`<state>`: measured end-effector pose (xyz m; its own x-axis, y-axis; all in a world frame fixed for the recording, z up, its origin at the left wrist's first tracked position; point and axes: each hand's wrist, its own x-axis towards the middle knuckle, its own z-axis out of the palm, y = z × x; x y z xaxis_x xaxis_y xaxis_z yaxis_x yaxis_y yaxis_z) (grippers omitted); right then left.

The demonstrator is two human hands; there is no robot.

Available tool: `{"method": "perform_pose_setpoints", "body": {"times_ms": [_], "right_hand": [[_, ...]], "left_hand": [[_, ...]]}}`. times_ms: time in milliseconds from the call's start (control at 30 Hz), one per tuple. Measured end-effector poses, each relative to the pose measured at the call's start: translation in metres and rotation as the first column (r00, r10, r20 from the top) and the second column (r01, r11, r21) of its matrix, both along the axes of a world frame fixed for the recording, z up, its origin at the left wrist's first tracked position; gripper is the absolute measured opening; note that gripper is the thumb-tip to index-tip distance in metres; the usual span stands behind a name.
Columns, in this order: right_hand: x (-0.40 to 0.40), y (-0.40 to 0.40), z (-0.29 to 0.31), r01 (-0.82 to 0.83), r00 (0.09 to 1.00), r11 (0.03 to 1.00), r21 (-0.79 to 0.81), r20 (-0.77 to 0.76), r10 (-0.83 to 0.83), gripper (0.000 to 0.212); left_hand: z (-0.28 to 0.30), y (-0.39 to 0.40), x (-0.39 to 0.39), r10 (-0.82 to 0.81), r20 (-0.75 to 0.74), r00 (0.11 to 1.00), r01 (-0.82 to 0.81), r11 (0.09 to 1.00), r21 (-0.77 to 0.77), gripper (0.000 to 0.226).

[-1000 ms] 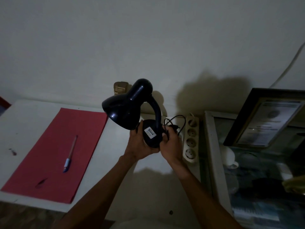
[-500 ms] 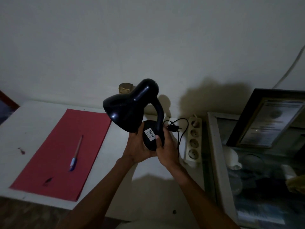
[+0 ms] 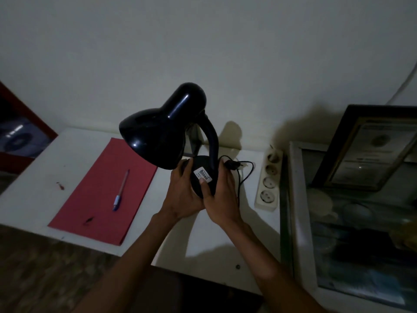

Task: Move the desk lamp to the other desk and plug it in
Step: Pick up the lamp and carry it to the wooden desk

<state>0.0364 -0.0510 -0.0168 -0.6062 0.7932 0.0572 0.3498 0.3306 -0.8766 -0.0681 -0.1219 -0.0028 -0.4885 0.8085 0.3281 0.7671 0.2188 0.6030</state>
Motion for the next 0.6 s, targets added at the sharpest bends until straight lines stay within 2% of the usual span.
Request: {"method": "perform_pose_setpoints", "body": {"times_ms": [133, 267, 400, 600], "right_hand": [[0.015, -0.022, 0.004, 0.001, 1.0, 1.0, -0.002, -0.014, -0.001, 0.075], [0.036, -0.048, 0.012, 0.037, 0.999, 0.999, -0.007, -0.029, -0.037, 0.073], [0.06, -0.079, 0.018, 0.09, 0.995, 0.996, -0.006, -0.043, -0.09, 0.067], [0.104, -0.137, 0.021, 0.245, 0.968, 0.97, 0.001, -0.047, -0.245, 0.063]], "left_hand": [[0.008, -0.022, 0.016, -0.002, -0.018, 1.0, 0.002, 1.0, -0.02, 0.092], [0.012, -0.045, 0.034, -0.019, 0.028, 0.999, 0.02, 0.999, -0.032, 0.09], [0.016, -0.072, 0.051, -0.071, 0.042, 0.997, 0.075, 0.992, -0.102, 0.101], [0.023, -0.123, 0.093, -0.197, -0.025, 0.98, 0.197, 0.98, 0.004, 0.101]]}}
